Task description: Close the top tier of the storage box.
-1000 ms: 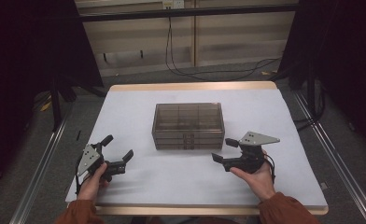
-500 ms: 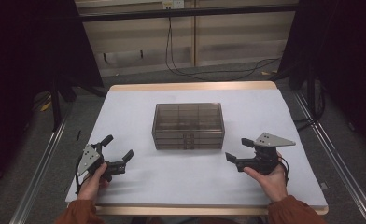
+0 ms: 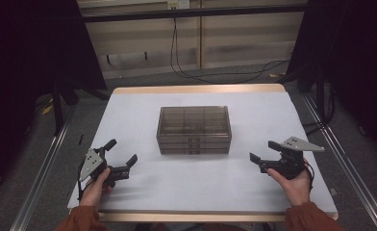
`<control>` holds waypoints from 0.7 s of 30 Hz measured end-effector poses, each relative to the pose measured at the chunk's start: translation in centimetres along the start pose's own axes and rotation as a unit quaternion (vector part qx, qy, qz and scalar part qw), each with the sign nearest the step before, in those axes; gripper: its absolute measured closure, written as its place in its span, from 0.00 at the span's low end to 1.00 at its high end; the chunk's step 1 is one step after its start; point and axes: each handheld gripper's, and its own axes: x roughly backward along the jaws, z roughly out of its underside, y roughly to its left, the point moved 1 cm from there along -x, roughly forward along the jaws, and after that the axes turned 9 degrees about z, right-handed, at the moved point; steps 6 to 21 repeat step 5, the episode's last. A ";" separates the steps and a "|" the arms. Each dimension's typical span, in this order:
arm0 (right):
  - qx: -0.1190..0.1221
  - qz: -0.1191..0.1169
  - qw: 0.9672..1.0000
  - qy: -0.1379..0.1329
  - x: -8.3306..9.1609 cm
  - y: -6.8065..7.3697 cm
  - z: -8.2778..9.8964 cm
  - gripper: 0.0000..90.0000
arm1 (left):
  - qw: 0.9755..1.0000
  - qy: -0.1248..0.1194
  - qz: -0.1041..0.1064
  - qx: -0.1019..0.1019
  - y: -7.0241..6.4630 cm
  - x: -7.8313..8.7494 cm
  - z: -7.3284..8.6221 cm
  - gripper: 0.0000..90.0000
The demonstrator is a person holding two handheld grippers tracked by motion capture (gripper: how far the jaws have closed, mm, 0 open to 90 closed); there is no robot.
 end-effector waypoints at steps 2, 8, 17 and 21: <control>-0.004 0.007 1.000 -0.001 0.2 -0.6 0.2 0.12 | 1.000 0.001 0.001 -0.001 0.0 0.0 0.0 0.00; -0.012 0.018 1.000 0.002 0.4 -1.6 0.6 0.10 | 1.000 0.001 0.000 0.001 0.0 0.0 0.0 0.00; -0.012 0.018 1.000 0.002 0.4 -1.6 0.6 0.10 | 1.000 0.001 0.000 0.001 0.0 0.0 0.0 0.00; -0.012 0.018 1.000 0.002 0.4 -1.6 0.6 0.10 | 1.000 0.001 0.000 0.001 0.0 0.0 0.0 0.00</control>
